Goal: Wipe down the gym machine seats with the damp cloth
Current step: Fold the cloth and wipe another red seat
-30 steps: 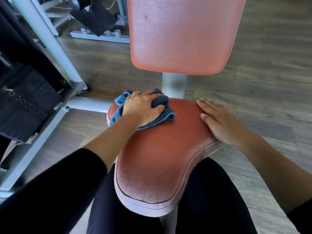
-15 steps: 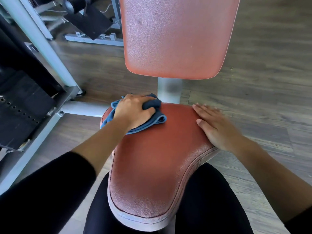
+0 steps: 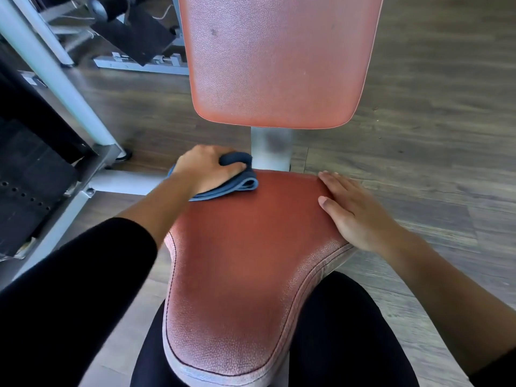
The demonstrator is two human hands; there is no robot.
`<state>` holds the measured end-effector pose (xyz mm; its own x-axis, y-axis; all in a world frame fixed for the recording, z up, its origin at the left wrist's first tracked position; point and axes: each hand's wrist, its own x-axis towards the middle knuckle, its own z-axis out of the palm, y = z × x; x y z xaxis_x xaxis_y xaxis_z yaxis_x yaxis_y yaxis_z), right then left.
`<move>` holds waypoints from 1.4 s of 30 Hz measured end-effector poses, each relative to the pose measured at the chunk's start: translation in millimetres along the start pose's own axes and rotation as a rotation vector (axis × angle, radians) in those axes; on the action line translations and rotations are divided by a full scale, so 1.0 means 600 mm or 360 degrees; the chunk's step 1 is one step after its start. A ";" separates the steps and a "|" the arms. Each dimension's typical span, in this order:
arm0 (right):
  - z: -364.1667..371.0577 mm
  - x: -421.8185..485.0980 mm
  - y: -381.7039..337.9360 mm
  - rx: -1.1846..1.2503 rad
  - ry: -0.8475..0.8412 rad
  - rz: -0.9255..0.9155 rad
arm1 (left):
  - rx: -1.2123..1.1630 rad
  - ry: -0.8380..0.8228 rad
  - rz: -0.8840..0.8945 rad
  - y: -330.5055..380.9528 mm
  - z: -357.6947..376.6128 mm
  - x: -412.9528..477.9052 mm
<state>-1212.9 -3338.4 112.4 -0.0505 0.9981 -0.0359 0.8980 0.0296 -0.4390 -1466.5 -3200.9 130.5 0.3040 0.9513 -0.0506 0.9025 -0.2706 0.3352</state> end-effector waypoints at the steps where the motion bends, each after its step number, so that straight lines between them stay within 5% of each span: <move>1: 0.000 0.000 0.000 0.0013 0.0007 0.0007 | -0.0017 0.0017 -0.0051 -0.016 -0.006 -0.002; 6: 0.001 0.000 -0.004 0.0033 0.0053 0.0028 | -0.0002 0.0109 -0.0206 -0.014 -0.002 -0.009; 17: -0.003 -0.003 -0.008 0.0061 0.0010 0.0069 | 0.0020 0.0054 0.0404 0.076 0.037 -0.120; 21: -0.006 0.003 -0.008 0.0101 -0.0081 0.0111 | -0.0032 -0.0099 0.0294 0.099 0.021 -0.181; 26: -0.012 0.014 -0.041 0.0196 -0.0076 0.0202 | -0.0717 -0.0199 0.0106 0.074 -0.030 -0.185; 30: -0.016 0.008 -0.133 0.0230 -0.0057 -0.0007 | -0.0478 0.0073 0.0005 -0.001 -0.043 -0.170; 35: 0.026 0.006 -0.239 0.0034 -0.0048 -0.0287 | -0.0244 -0.0105 -0.0262 -0.069 -0.039 -0.164; 42: 0.064 -0.010 -0.216 -0.0166 0.0337 -0.0220 | -0.0296 0.0053 -0.0296 -0.043 -0.017 -0.152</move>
<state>-1345.6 -3350.2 135.2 -0.0932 0.9729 0.2115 0.9296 0.1611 -0.3314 -1520.7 -3278.9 135.8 0.1255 0.9873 -0.0975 0.8694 -0.0621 0.4901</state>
